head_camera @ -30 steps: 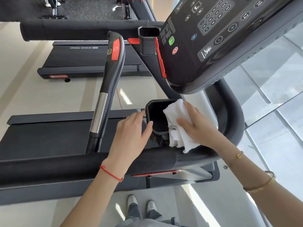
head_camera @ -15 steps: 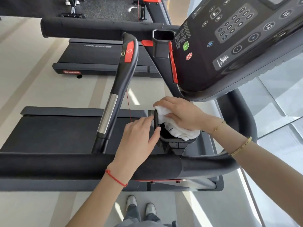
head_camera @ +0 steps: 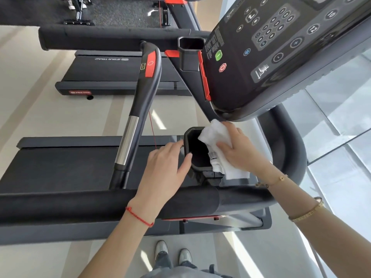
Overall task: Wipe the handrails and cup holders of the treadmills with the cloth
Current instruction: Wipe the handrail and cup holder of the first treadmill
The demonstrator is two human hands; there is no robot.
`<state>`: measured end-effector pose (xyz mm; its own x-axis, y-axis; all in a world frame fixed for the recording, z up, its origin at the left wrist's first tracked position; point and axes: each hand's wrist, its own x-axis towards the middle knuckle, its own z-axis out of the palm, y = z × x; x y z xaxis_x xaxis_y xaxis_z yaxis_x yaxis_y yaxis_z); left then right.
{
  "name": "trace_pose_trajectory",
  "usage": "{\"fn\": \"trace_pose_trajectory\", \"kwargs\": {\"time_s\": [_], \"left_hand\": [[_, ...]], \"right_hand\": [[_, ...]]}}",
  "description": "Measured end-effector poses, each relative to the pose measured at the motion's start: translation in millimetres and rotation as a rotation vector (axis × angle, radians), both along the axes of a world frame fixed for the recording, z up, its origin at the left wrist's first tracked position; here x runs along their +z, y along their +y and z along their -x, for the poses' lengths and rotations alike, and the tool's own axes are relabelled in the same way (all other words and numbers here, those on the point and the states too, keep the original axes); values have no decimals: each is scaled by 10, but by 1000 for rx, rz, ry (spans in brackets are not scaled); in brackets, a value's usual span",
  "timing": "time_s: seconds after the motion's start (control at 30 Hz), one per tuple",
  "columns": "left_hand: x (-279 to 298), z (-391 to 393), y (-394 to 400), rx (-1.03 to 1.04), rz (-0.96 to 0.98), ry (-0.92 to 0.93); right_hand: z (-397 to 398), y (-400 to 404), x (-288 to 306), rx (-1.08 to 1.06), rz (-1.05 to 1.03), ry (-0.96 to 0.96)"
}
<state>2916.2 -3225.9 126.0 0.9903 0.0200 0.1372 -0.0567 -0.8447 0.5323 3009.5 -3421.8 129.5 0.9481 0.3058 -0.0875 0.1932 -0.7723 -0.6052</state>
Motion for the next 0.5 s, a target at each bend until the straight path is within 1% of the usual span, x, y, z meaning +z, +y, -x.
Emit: {"fn": "trace_pose_trajectory", "kwargs": {"time_s": [0.1,0.17,0.3,0.37,0.5], "left_hand": [[6,-5,4,-11,-12,-7],[6,-6,1,-14,-17,-17],[3,-6,-3,-22,-20,-25],[-5,-4,-6,-21,-19,-20],[-13,-1,5,-18,16,-11]], "right_hand": [[254,-135,-132,-156,-30,71],[283,-136,-154,-174,-58,93],[-51,12,-8,-38,-26,50],[-77,0,11,19,-38,37],[192,-203,13,102,-193,-44]]}}
